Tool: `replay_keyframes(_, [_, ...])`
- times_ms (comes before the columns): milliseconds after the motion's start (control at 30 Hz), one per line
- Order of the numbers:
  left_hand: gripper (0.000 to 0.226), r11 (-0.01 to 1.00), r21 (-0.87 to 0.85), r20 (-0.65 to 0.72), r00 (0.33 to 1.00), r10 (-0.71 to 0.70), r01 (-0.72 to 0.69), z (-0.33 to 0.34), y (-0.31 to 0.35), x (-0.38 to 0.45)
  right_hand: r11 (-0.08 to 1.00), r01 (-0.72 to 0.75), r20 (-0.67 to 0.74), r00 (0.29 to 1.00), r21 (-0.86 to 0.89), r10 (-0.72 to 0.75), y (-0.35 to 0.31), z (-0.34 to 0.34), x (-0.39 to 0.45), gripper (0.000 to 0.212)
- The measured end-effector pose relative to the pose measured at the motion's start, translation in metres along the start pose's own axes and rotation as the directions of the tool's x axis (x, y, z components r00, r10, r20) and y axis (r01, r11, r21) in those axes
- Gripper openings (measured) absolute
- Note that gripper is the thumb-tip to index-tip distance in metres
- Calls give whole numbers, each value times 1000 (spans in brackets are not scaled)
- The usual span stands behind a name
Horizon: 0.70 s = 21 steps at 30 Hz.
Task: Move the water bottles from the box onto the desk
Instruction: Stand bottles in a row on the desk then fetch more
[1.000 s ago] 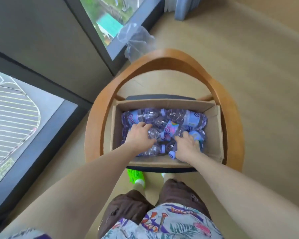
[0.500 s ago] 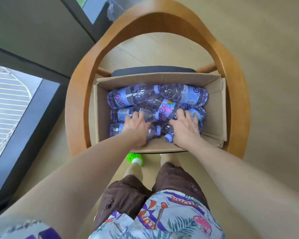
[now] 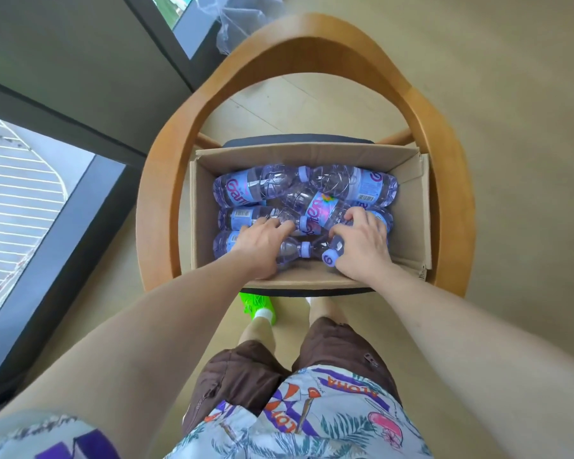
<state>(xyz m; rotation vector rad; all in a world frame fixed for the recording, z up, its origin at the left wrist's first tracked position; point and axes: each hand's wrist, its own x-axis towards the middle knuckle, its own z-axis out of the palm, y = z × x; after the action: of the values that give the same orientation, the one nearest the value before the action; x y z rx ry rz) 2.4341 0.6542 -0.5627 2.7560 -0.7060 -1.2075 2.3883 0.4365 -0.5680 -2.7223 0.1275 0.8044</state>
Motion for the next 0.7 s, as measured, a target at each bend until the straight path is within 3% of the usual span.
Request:
replay_keyframes(167, [67,996,-84,-103,994,-27,19,0,-3,-2,994,-30,17,999,108,29,5,-8,-4,59])
replay_keyframes(267, [75,963,-258,-150,981,-121,80,-11,-2,1,996,-22,-41,999,88,26,10,-11,-9,65])
replay_keyframes(400, [75,899,-412,-140,965,-221,146,-30,3,0,964,-96,-132,983,247,131,3,-22,-9,64])
replay_keyframes(567, [63,712,-689,-153,933,-327,136,-56,7,-20,910,-146,-165,961,388,224,-14,-39,-8,73])
replay_keyframes(700, [55,609,-792,-217,913,-346,43,-96,-1,-40,869,-133,-231,935,476,270,-38,-67,-10,75])
